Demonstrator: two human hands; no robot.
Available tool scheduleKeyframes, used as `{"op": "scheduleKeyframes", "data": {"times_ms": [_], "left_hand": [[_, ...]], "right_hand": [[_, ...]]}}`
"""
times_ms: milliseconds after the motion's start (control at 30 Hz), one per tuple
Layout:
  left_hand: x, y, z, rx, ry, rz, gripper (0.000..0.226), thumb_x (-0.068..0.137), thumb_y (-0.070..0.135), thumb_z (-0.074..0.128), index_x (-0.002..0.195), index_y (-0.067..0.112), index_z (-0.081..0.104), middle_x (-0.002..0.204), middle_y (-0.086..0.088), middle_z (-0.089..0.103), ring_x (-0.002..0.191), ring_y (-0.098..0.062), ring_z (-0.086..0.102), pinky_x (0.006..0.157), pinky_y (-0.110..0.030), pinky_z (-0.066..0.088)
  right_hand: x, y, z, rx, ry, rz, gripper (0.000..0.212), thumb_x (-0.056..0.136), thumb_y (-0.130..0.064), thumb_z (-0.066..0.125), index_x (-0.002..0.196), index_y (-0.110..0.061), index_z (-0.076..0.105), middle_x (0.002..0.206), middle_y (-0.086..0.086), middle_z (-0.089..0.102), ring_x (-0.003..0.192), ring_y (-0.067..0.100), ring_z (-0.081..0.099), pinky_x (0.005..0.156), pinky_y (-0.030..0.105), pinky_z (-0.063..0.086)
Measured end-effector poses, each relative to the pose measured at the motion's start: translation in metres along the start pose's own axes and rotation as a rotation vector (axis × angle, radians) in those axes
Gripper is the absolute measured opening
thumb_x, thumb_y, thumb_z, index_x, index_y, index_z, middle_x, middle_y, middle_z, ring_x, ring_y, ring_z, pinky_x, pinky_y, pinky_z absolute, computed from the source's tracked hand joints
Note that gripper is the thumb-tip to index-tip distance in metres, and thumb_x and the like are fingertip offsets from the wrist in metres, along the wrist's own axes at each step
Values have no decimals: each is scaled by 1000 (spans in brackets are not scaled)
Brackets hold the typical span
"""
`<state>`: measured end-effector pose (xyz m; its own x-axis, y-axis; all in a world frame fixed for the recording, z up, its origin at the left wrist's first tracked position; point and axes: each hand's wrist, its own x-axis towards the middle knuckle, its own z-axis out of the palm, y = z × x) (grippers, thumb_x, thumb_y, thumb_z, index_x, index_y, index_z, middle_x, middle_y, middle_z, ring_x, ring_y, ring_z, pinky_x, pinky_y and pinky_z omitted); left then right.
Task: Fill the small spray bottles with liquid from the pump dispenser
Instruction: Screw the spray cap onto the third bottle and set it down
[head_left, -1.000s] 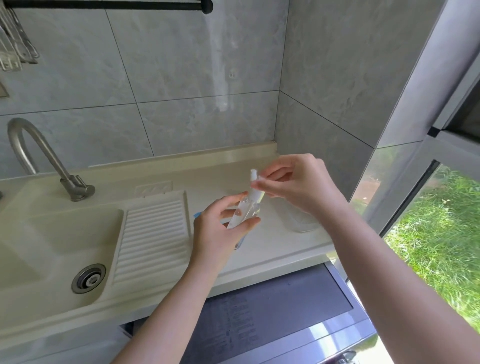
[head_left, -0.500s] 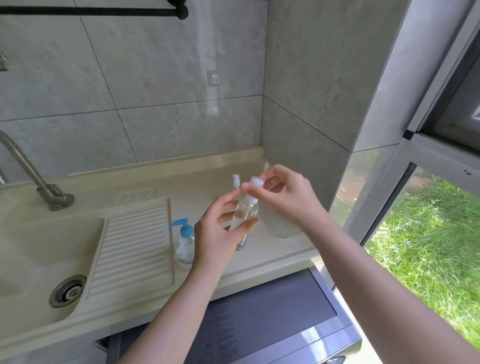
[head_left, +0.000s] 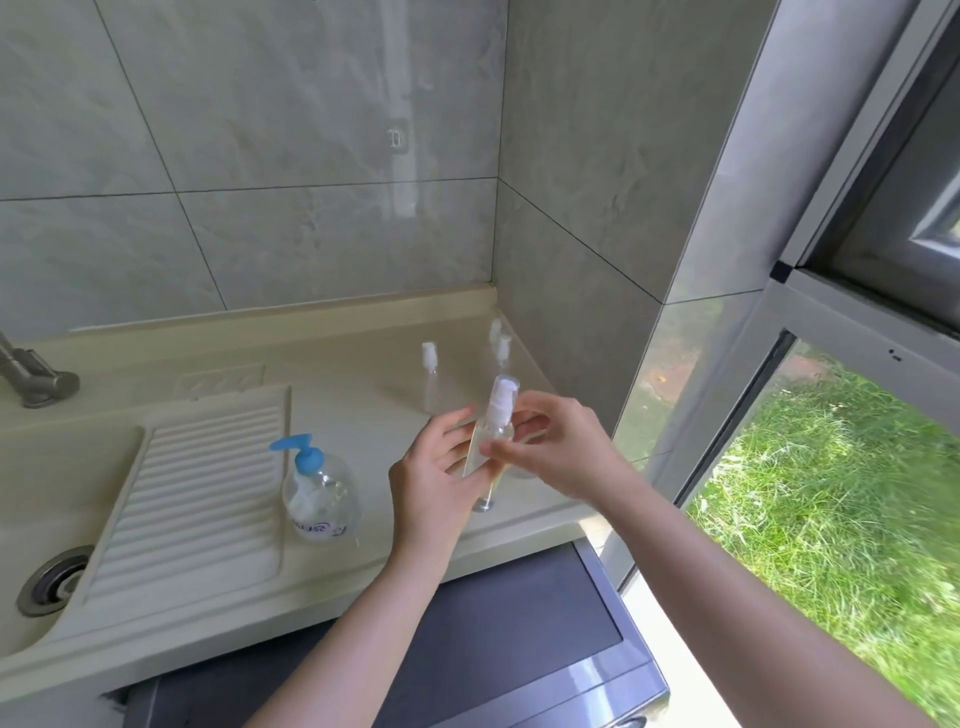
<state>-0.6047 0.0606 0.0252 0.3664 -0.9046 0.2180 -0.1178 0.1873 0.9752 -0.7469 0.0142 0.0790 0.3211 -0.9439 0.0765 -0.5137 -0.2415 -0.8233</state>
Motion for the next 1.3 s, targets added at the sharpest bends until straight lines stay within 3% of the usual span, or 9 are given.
{"op": "scheduleKeyframes", "data": {"times_ms": [133,267,367,533,800,933,1067,1133,1300], "left_hand": [[13,-9,15,36,-51,47,50,70,18,88,113,31,66,111,18,71,111,1,63,83,-10,49],[37,-27,19,178,-88,56,51,85,33,75,133,35,57,131,26,58,124,8,50,104,-15,39],[55,-43,17,199,-94,-21,40,97,23,59,137,29,54,138,17,55,129,0,49,111,-24,37],[87,-59,21,273,-205,-120,39,98,3,50,134,17,55,138,4,57,125,-12,56,93,1,35],[126,-85,38,341,-287,-277,42,96,7,56,136,17,50,126,2,64,101,-15,64,91,-22,46],[135,-102,45,297,-256,-368,41,91,36,62,129,20,55,115,-1,69,106,-20,66,100,-41,49],[140,-115,54,214,-271,-445,60,77,53,54,128,24,54,111,7,66,111,-19,65,103,-49,47],[143,-113,58,202,-300,-450,56,84,48,56,133,23,50,111,10,64,113,-20,64,104,-48,46],[153,-113,65,218,-293,-429,42,98,29,57,137,21,45,116,7,62,115,-22,61,102,-46,46]], "right_hand": [[13,16,-5,-43,51,-14,20,77,-32,85,89,-26,70,81,-14,69,76,-4,62,69,9,45],[41,28,-19,-100,147,-21,25,80,-30,83,99,-20,71,92,-6,70,86,10,65,81,24,51],[66,41,-28,-100,235,-27,27,81,-29,82,101,-18,68,97,-4,66,89,13,62,83,26,49],[110,71,-24,-138,277,20,32,80,-25,82,106,-12,67,98,-2,65,91,16,61,82,26,45],[151,110,0,-105,233,93,28,79,-17,83,101,-13,66,102,2,65,86,15,61,65,3,38],[162,122,11,-115,200,102,31,76,-16,84,102,-11,67,103,5,67,88,17,63,66,-1,36],[171,129,20,-128,190,75,30,74,-16,85,91,-21,61,100,6,67,90,19,66,73,13,44],[175,132,23,-117,203,86,31,74,-13,84,98,-15,66,101,6,67,92,21,66,82,24,48],[178,139,31,-58,194,109,36,74,-10,83,107,-9,68,102,2,69,97,20,66,90,31,53]]}}
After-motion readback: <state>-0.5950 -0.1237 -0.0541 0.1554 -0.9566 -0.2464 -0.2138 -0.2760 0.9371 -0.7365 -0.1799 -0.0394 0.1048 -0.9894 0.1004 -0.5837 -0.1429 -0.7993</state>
